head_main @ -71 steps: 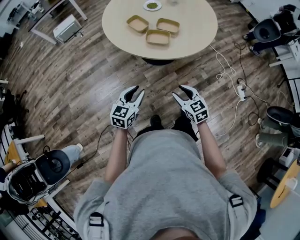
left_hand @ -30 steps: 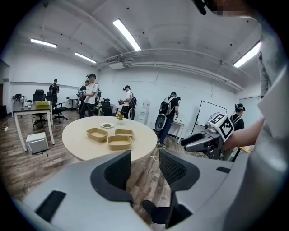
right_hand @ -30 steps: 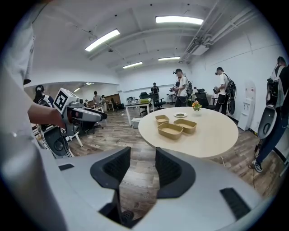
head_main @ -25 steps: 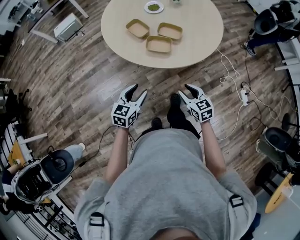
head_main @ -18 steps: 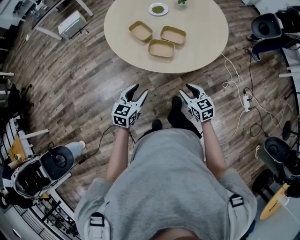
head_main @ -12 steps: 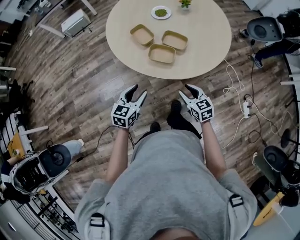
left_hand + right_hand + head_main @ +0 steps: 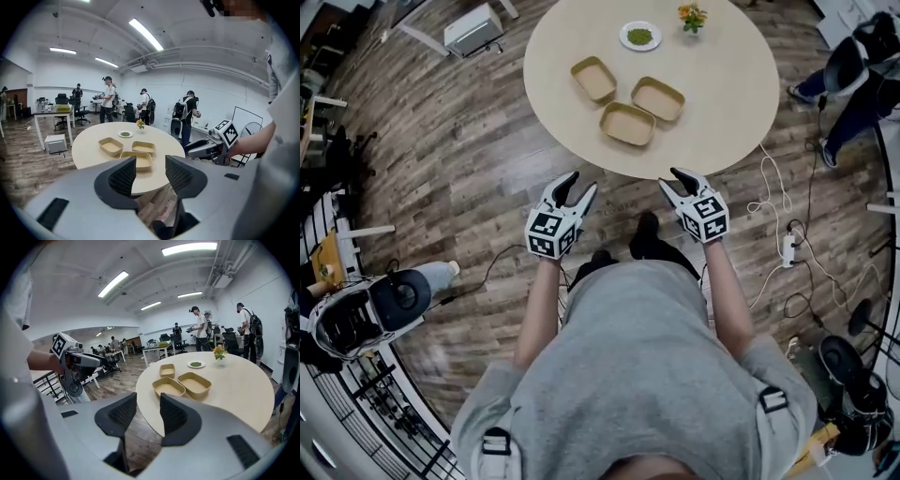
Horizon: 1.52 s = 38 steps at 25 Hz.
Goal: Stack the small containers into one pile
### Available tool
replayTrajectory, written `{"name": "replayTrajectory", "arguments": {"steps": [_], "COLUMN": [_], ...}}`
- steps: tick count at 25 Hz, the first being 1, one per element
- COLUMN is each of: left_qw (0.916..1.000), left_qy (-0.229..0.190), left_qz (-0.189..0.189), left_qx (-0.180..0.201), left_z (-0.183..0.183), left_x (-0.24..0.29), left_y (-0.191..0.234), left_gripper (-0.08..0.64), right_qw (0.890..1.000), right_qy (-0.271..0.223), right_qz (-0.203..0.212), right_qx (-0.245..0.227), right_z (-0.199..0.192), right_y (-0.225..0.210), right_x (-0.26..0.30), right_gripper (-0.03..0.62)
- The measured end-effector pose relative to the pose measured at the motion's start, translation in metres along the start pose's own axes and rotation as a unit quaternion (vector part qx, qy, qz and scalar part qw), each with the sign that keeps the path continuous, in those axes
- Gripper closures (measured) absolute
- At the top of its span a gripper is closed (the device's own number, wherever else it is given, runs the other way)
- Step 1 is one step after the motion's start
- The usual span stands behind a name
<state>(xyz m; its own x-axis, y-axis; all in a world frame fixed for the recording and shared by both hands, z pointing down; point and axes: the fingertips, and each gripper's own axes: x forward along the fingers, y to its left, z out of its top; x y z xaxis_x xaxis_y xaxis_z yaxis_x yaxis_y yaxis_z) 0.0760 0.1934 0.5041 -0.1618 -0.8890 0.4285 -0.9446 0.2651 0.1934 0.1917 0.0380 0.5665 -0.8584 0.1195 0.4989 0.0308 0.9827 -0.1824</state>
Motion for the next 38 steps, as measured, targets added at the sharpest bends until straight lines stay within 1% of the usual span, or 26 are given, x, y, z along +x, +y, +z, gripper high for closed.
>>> {"name": "replayTrajectory", "arguments": {"steps": [3,6,9,14,21,24,26,28,30,35,38], "left_qw": [0.9998,0.9994,0.9993,0.9993,0.9999,0.9995,0.9987,0.9973,0.9959,0.9914,0.9876], "left_qy": [-0.004,-0.011,-0.009,-0.006,-0.005,-0.003,0.002,0.006,0.008,0.026,0.037], "left_qz": [0.018,0.029,0.03,0.026,-0.008,-0.033,-0.05,-0.068,-0.084,-0.124,-0.149], "left_qx": [-0.008,-0.015,-0.019,-0.027,-0.014,-0.004,0.011,0.027,0.034,0.034,0.034], "left_z": [0.003,0.01,0.01,0.012,0.035,0.051,0.063,0.074,0.083,0.086,0.085], "left_x": [0.005,0.011,0.016,0.032,0.069,0.089,0.099,0.109,0.119,0.142,0.148], "left_y": [0.004,0.005,0.007,0.021,0.05,0.065,0.074,0.085,0.097,0.121,0.132], "left_gripper": [0.35,0.35,0.35,0.351,0.353,0.354,0.354,0.354,0.356,0.356,0.356], "right_qw": [1.0,0.999,0.999,0.999,1.0,0.999,0.998,0.997,0.996,0.993,0.99], "right_qy": [0.004,0.011,0.016,0.02,0.025,0.02,0.019,0.014,0.01,0.02,0.027], "right_qz": [0.018,0.028,0.029,0.022,-0.019,-0.047,-0.064,-0.078,-0.09,-0.108,-0.125], "right_qx": [-0.009,-0.016,-0.019,-0.014,-0.001,0.011,0.018,0.023,0.027,0.041,0.058], "right_z": [0.004,0.008,0.011,0.016,0.027,0.039,0.049,0.062,0.074,0.082,0.081], "right_y": [-0.01,-0.022,-0.032,-0.043,-0.068,-0.082,-0.087,-0.089,-0.09,-0.086,-0.081], "right_x": [0.01,0.015,0.019,0.028,0.037,0.044,0.051,0.06,0.073,0.104,0.114], "right_gripper": [0.431,0.434,0.439,0.449,0.453,0.456,0.456,0.456,0.459,0.465,0.465]}}
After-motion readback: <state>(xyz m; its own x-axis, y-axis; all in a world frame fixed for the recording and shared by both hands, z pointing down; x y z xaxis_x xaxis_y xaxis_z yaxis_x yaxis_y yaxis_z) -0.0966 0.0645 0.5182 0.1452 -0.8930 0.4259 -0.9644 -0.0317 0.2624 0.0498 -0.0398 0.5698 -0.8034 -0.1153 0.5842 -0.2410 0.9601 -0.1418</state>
